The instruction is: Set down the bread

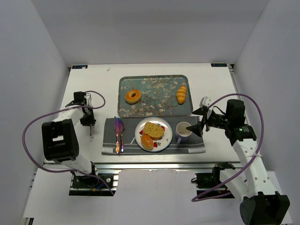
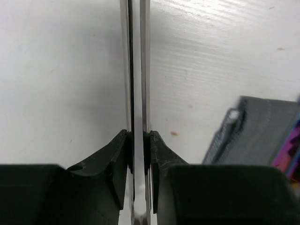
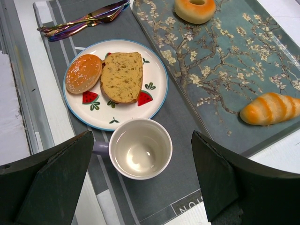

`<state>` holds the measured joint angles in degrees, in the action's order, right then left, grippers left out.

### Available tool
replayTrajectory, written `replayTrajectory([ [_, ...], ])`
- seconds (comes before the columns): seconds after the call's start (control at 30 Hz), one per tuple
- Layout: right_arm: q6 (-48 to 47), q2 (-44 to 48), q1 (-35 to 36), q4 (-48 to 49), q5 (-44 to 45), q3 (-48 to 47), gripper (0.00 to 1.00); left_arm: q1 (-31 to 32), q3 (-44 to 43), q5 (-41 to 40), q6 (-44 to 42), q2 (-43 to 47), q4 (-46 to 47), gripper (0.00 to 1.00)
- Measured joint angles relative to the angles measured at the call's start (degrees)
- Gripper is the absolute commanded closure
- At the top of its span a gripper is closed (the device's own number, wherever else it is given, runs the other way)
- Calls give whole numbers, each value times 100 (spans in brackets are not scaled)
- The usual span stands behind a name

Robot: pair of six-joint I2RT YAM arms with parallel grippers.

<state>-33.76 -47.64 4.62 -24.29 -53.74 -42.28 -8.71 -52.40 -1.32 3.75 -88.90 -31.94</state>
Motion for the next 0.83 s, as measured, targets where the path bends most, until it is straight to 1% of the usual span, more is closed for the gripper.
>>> replayTrajectory([
  [0.07,-50,-2,0,-42,2,-9,10,4,7,15,-173,-315,149,81],
  [0.13,-116,-26,0,-107,22,-31,11,4,-26,31,-299,-525,249,74],
  [0.17,-133,-46,0,-131,31,-37,11,4,-35,31,-339,-529,299,68],
  [0.2,-140,-66,0,-138,46,-39,11,4,-35,28,-361,-529,310,60],
  [0.23,-142,-94,0,-146,52,-42,11,4,-35,22,-404,-529,326,35],
  [0.27,-142,-122,0,-160,68,-44,11,4,-33,15,-442,-525,345,31],
  [0.3,-136,-149,0,-170,83,-46,11,0,-26,0,-437,-516,365,18],
  [0.4,-105,-203,0,-181,144,-57,11,-59,4,-22,-422,-463,358,9],
  [0.43,-79,-223,0,-186,184,-72,11,-81,20,-20,-389,-424,330,2],
  [0.57,269,-332,0,-175,511,-232,11,-162,81,7,-125,44,208,2],
  [0.7,938,-640,2,-170,1213,-551,11,-199,282,210,378,1187,282,2],
  [0.83,1384,-841,2,-122,1829,-769,10,-201,466,551,918,2212,468,2],
])
